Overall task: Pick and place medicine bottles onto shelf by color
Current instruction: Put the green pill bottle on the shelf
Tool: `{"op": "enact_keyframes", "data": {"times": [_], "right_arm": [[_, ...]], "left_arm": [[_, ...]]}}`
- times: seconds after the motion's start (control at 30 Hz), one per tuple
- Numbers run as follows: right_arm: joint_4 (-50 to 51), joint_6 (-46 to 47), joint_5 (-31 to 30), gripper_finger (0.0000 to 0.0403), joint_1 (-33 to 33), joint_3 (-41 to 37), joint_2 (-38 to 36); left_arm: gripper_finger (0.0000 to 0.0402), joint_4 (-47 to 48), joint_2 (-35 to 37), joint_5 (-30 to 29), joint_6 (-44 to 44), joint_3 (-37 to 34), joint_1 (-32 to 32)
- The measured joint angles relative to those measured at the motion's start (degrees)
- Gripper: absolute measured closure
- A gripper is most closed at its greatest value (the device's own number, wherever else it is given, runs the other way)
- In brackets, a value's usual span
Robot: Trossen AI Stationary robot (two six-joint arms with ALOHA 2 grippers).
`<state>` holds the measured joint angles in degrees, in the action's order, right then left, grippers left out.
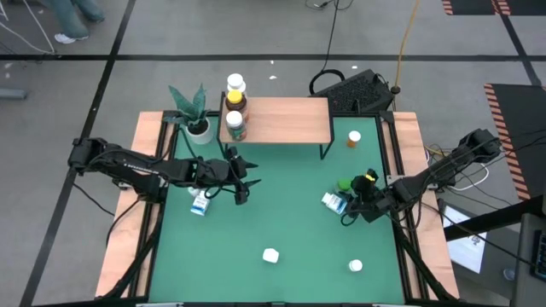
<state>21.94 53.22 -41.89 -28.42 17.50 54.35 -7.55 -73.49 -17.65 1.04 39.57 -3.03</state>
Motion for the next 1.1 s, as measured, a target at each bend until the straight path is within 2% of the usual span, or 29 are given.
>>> {"op": "enact_keyframes", "data": {"times": [0.1,0.23,0.4,0.57,0.67,0.77,0.9,1.1], "right_arm": [[-7.68,-5.35,-1.29,0.0202,0.00,-2.30,0.02],[-18.96,-17.94,-1.57,0.0202,0.42,-2.61,0.12],[-38.09,-35.22,-2.58,0.0202,4.84,-2.12,0.36],[-53.10,-44.40,2.79,0.0202,10.08,-1.76,3.06],[-53.61,-43.92,4.52,0.0202,12.43,-0.10,6.60],[-54.03,-42.16,4.63,0.0202,14.01,2.89,12.34],[-57.89,-43.68,4.66,0.0202,14.99,8.48,21.08],[-58.52,-47.45,4.72,0.0202,14.95,17.06,30.61]], "left_arm": [[0.0167,-0.07,0.00,0.00,0.00,0.00,0.00],[0.0167,-3.08,0.00,0.00,0.00,0.00,0.00],[0.0167,-12.97,-3.27,2.40,1.58,0.01,-0.02],[0.0167,-27.42,-11.17,3.04,7.98,0.04,-1.24],[0.0167,-35.72,-15.83,3.10,11.73,0.81,-1.81],[0.0167,-39.48,-19.09,3.17,13.31,3.03,-2.10],[0.0158,-36.52,-22.29,3.15,12.77,6.87,-2.34],[0.0123,-28.94,-23.89,2.50,11.63,10.55,-2.43]]}}
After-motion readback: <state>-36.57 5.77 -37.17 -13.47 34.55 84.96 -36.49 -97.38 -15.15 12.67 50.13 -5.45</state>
